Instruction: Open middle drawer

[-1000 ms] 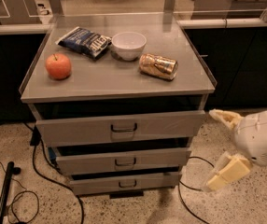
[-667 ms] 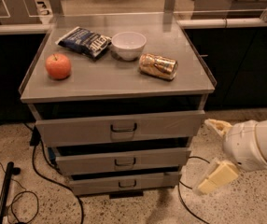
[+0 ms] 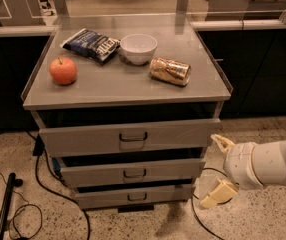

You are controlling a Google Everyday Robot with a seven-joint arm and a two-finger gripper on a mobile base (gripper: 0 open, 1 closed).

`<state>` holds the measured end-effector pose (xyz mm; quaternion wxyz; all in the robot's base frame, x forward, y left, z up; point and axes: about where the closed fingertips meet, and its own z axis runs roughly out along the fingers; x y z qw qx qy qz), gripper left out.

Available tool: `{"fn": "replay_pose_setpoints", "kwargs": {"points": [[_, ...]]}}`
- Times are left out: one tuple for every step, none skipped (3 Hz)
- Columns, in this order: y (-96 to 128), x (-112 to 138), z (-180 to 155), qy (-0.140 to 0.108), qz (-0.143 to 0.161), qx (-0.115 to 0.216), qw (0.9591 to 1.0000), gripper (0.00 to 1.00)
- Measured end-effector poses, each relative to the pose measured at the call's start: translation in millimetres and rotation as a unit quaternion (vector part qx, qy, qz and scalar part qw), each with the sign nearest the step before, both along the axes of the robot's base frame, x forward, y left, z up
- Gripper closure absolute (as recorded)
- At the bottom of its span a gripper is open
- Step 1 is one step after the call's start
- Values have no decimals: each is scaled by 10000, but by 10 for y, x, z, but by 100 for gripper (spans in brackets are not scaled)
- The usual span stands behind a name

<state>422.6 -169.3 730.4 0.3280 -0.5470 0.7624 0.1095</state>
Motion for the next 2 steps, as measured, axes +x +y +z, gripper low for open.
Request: {"fn": "replay_pose_setpoints", "kwargs": {"points": [[234, 166, -245, -157, 391, 196, 9989, 0], [245, 177, -316, -91, 442, 173, 9988, 0]]}}
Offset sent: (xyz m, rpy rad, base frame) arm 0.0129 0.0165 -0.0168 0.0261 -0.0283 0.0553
